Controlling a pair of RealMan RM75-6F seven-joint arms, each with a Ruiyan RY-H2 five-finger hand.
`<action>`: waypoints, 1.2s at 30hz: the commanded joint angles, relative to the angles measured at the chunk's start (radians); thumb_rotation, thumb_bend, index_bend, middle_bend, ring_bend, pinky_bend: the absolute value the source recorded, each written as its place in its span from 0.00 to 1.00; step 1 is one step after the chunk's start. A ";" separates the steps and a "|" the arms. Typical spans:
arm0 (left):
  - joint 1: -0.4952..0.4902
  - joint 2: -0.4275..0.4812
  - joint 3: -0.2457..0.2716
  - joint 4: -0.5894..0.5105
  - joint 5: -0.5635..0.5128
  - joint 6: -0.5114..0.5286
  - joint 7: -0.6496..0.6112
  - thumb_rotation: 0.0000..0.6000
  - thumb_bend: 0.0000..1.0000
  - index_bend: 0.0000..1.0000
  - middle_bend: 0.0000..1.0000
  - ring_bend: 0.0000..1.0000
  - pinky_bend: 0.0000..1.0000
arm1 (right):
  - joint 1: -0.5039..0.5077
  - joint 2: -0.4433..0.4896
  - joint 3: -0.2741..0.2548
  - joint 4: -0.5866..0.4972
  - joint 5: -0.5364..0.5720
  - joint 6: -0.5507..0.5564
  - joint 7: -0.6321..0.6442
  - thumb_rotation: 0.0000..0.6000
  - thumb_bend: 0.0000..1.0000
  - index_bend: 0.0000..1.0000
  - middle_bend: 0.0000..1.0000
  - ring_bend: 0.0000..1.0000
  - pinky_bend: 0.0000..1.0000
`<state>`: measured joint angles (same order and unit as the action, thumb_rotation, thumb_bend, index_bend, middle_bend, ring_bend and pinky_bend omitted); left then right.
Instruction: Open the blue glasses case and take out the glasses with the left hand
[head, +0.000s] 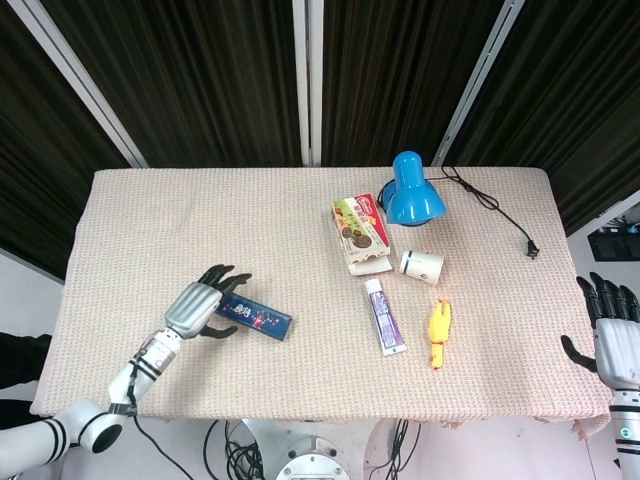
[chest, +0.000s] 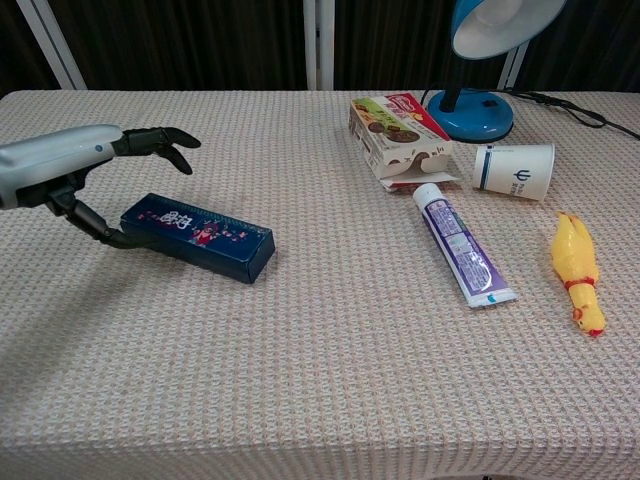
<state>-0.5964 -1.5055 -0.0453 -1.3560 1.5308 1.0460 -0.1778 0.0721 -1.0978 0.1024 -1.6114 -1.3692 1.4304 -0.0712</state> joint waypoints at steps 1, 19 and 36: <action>-0.005 0.003 0.004 -0.001 0.002 -0.007 -0.005 1.00 0.21 0.10 0.20 0.00 0.07 | -0.001 0.002 0.003 -0.007 0.010 -0.001 -0.006 1.00 0.21 0.00 0.00 0.00 0.00; -0.029 -0.023 0.020 0.027 0.023 -0.008 -0.039 1.00 0.23 0.18 0.27 0.00 0.09 | 0.004 0.010 0.001 -0.014 0.023 -0.022 -0.009 1.00 0.22 0.00 0.00 0.00 0.00; -0.032 -0.029 0.026 0.036 0.014 -0.006 -0.052 1.00 0.24 0.19 0.31 0.01 0.08 | 0.004 0.007 0.001 -0.009 0.029 -0.025 -0.005 1.00 0.23 0.00 0.00 0.00 0.00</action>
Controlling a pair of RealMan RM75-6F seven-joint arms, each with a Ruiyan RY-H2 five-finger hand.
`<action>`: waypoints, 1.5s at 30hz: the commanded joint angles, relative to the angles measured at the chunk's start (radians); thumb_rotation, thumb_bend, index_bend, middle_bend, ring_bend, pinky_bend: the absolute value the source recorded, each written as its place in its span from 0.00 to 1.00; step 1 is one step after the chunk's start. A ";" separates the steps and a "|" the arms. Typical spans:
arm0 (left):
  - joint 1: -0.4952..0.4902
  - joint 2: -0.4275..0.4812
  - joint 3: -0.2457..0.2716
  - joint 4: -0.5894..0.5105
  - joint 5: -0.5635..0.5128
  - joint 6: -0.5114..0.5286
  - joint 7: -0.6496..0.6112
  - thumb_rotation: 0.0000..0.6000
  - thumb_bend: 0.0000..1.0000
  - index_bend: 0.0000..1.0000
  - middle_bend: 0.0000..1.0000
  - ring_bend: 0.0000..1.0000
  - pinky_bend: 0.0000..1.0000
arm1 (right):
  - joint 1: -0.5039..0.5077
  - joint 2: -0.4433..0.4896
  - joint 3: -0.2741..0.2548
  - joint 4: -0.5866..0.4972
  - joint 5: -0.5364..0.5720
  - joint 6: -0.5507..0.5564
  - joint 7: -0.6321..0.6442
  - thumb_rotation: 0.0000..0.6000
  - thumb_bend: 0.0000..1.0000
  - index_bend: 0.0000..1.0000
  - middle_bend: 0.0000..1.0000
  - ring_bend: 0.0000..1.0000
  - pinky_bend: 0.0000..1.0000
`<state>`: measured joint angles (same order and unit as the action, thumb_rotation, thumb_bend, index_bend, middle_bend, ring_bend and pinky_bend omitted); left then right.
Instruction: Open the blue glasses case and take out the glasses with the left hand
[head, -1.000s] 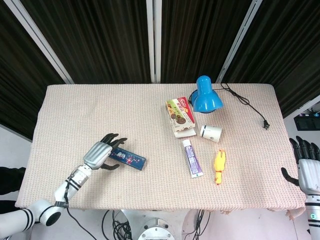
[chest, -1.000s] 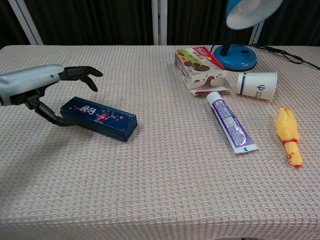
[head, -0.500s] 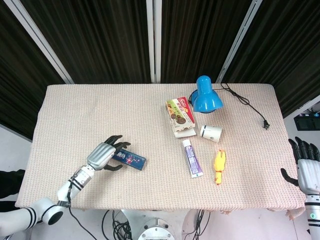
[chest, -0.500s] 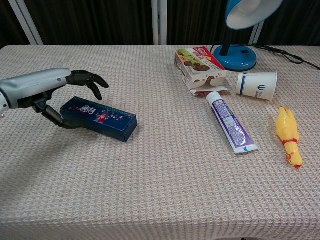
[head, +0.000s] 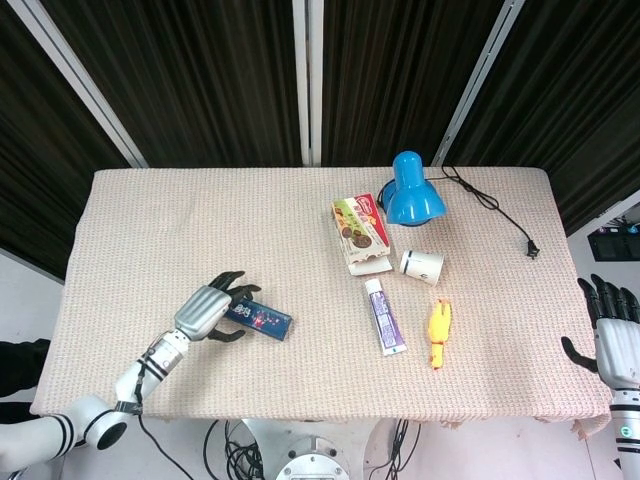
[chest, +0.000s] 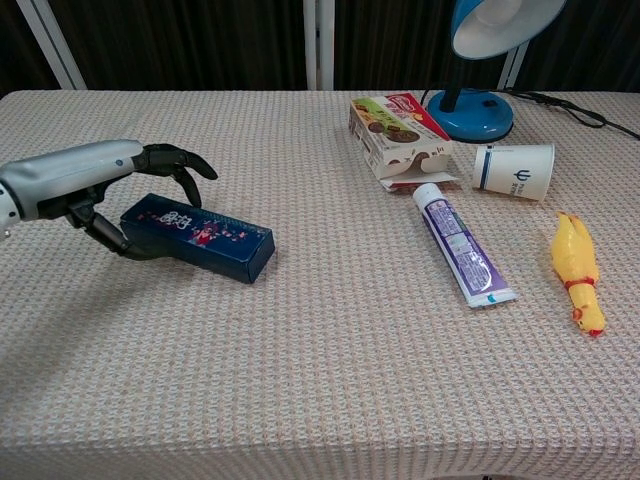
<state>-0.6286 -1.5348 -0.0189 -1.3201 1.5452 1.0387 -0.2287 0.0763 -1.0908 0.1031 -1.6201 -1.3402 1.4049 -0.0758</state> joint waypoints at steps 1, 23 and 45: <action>0.000 -0.001 -0.001 0.001 0.000 0.003 -0.002 1.00 0.24 0.19 0.31 0.01 0.08 | 0.000 -0.001 0.000 0.000 0.000 0.000 -0.001 1.00 0.23 0.00 0.00 0.00 0.00; -0.011 -0.002 0.004 0.008 -0.009 -0.013 -0.024 1.00 0.33 0.20 0.36 0.03 0.08 | 0.004 -0.008 -0.001 0.011 0.010 -0.014 -0.001 1.00 0.23 0.00 0.00 0.00 0.00; -0.017 0.009 -0.019 -0.034 -0.073 -0.057 -0.066 1.00 0.40 0.24 0.50 0.10 0.08 | 0.004 -0.011 -0.001 0.017 0.005 -0.011 0.006 1.00 0.23 0.00 0.00 0.00 0.00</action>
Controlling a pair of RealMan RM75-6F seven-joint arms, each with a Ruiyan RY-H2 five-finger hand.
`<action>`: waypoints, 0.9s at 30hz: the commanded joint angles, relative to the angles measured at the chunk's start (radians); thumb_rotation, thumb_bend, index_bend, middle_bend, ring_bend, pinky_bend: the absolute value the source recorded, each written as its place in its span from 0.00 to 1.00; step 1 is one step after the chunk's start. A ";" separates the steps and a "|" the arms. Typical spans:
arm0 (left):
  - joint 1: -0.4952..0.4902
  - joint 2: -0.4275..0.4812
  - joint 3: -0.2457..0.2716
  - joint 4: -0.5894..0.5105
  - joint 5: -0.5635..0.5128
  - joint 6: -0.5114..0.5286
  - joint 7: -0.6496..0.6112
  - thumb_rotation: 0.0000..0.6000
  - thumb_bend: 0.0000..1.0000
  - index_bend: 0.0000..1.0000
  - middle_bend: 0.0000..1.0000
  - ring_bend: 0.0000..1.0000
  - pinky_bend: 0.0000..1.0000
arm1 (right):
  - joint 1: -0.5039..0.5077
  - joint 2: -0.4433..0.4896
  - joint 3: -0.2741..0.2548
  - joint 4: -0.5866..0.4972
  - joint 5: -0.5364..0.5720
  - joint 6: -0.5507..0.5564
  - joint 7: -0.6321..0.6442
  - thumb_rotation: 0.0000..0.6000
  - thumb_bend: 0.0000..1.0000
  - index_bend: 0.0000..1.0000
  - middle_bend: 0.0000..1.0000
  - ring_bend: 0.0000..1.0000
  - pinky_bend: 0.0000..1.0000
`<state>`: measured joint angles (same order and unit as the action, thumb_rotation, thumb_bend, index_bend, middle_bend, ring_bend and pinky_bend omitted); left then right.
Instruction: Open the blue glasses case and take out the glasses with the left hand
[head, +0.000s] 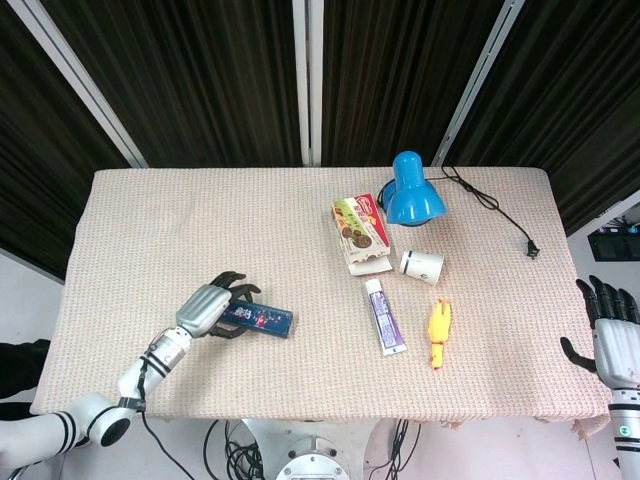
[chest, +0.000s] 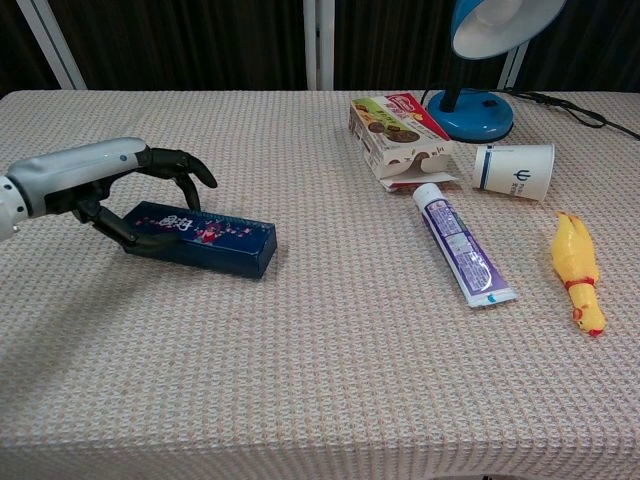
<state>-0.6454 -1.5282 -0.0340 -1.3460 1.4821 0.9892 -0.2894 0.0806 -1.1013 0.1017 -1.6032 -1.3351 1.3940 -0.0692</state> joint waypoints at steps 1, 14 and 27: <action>-0.001 0.004 -0.006 -0.013 -0.016 -0.013 -0.009 1.00 0.40 0.24 0.51 0.11 0.08 | 0.000 0.000 0.000 -0.001 -0.001 0.000 -0.001 1.00 0.23 0.00 0.00 0.00 0.00; -0.006 0.022 -0.030 -0.061 -0.091 -0.071 -0.015 1.00 0.41 0.26 0.58 0.15 0.09 | 0.002 -0.004 0.000 0.005 -0.007 0.002 0.003 1.00 0.21 0.00 0.00 0.00 0.00; 0.006 0.009 -0.060 -0.078 -0.139 -0.060 0.001 1.00 0.44 0.30 0.69 0.23 0.10 | 0.001 -0.008 0.000 0.009 -0.010 0.007 0.004 1.00 0.21 0.00 0.00 0.00 0.00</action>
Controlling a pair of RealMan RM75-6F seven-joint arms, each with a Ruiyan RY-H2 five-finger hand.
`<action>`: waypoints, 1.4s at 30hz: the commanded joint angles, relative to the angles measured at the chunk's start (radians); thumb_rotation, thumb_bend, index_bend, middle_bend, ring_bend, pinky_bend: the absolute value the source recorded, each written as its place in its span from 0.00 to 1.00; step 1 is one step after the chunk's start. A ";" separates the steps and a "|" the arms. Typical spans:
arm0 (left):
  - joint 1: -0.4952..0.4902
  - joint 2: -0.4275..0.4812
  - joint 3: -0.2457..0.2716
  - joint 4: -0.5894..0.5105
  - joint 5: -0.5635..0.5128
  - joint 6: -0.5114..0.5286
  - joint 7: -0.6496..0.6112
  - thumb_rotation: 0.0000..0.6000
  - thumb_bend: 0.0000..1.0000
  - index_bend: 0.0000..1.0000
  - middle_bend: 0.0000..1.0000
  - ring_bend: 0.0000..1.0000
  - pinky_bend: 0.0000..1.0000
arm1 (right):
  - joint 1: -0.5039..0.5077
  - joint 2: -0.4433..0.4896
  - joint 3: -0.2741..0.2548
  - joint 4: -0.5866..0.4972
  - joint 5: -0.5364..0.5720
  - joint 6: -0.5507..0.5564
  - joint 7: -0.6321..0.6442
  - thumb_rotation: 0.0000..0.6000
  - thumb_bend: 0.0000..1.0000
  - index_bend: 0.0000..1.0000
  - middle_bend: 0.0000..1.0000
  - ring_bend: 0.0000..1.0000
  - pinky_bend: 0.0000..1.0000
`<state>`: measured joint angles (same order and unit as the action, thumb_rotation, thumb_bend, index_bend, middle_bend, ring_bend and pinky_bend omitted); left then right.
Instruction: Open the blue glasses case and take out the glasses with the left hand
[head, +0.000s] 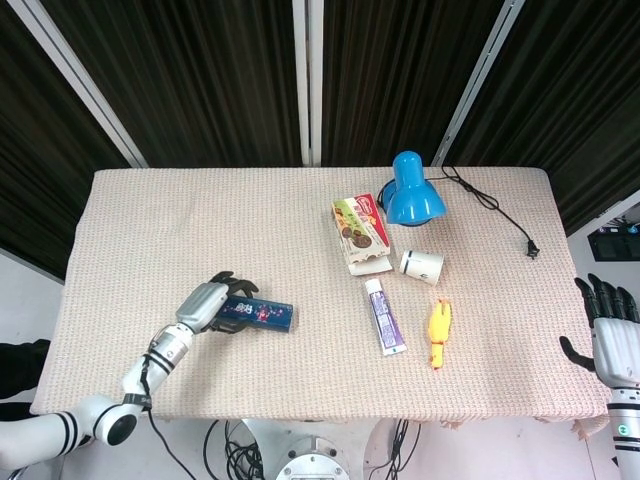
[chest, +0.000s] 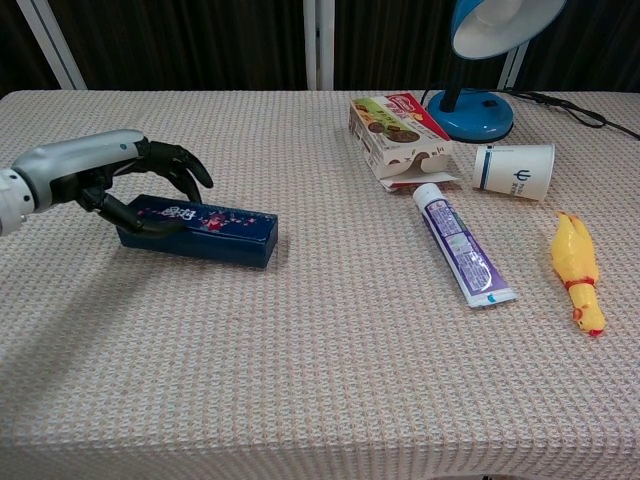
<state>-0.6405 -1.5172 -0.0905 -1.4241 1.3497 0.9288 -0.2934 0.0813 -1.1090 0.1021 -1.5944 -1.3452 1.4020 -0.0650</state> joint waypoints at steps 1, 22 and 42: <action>0.003 -0.004 -0.005 0.001 -0.010 0.001 0.008 1.00 0.45 0.30 0.69 0.23 0.10 | 0.000 0.000 -0.001 0.001 -0.001 -0.001 0.000 1.00 0.21 0.00 0.00 0.00 0.00; 0.013 0.013 -0.050 -0.073 -0.140 -0.083 -0.032 1.00 0.48 0.32 0.79 0.32 0.11 | -0.002 -0.006 -0.003 0.017 -0.008 0.002 0.019 1.00 0.18 0.00 0.00 0.00 0.00; 0.003 0.029 -0.102 -0.157 -0.410 -0.088 0.120 1.00 0.47 0.32 0.63 0.28 0.13 | 0.000 -0.006 -0.005 0.013 -0.007 -0.006 0.004 1.00 0.18 0.00 0.00 0.00 0.00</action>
<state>-0.6335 -1.4899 -0.1849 -1.5649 0.9744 0.8319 -0.2064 0.0811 -1.1152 0.0970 -1.5811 -1.3521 1.3967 -0.0599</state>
